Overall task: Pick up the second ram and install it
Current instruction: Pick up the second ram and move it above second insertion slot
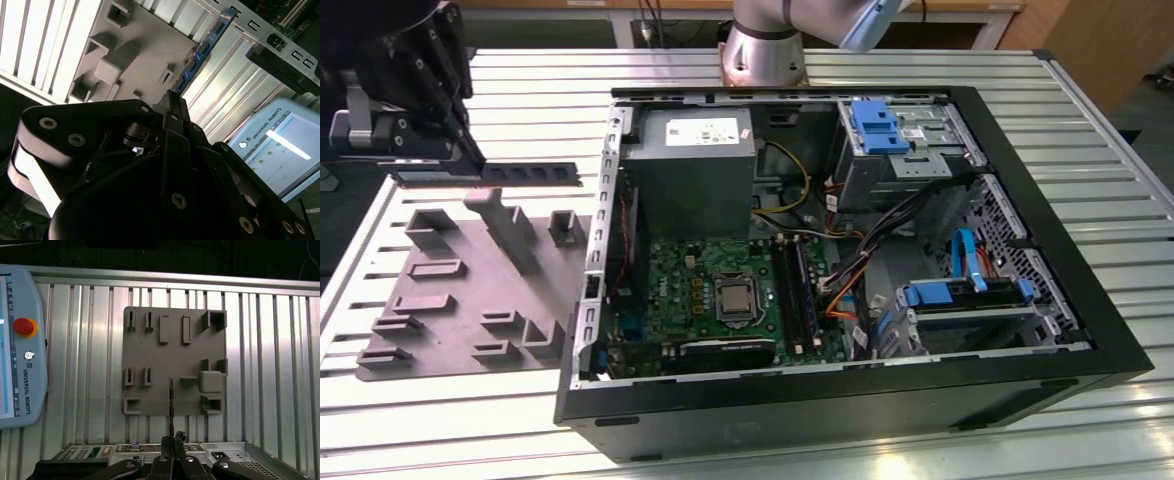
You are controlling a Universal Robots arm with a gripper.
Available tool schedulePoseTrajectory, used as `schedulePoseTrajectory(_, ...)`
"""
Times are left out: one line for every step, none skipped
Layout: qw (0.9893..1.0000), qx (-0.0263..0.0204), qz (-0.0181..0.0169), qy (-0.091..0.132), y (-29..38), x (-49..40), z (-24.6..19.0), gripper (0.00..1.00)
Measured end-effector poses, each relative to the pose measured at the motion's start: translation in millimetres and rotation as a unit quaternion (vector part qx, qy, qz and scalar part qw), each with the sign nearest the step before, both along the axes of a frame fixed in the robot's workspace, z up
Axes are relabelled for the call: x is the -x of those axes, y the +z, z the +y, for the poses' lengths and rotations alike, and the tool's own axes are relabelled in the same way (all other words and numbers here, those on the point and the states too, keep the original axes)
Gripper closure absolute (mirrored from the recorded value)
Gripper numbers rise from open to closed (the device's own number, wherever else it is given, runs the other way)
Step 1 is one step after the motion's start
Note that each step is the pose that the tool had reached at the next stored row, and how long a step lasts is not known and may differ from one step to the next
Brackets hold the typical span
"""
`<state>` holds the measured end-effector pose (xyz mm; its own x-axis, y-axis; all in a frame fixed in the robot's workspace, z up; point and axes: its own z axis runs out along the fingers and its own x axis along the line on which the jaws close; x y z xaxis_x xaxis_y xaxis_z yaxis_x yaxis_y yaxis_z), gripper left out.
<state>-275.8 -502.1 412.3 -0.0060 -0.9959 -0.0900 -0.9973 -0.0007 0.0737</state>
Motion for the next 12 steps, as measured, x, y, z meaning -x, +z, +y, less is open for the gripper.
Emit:
schedulePoseTrajectory(1.0000,0.0000,0.0000,0.000,0.0,-1.1,0.0,0.89)
schedulePoseTrajectory(1.0000,0.0000,0.0000,0.000,0.0,-2.2,0.0,0.89)
schedulePoseTrajectory(1.0000,0.0000,0.0000,0.000,0.0,-3.3,0.0,0.89)
schedulePoseTrajectory(1.0000,0.0000,0.0000,0.000,-0.1,-4.4,0.0,0.89)
schedulePoseTrajectory(1.0000,0.0000,0.0000,0.000,0.0,-5.5,0.0,0.89)
schedulePoseTrajectory(1.0000,0.0000,0.0000,0.000,0.0,-6.6,0.0,0.89)
schedulePoseTrajectory(1.0000,0.0000,0.0000,0.000,0.0,-7.6,0.0,0.89)
schedulePoseTrajectory(1.0000,0.0000,0.0000,0.000,0.0,-8.8,0.0,0.89)
schedulePoseTrajectory(1.0000,0.0000,0.0000,0.000,0.0,-9.8,0.0,0.89)
schedulePoseTrajectory(1.0000,0.0000,0.0000,0.000,0.0,-10.9,0.0,0.89)
schedulePoseTrajectory(1.0000,0.0000,0.0000,0.000,0.0,-11.9,0.0,0.89)
schedulePoseTrajectory(1.0000,0.0000,0.0000,0.000,0.0,-13.1,0.0,0.89)
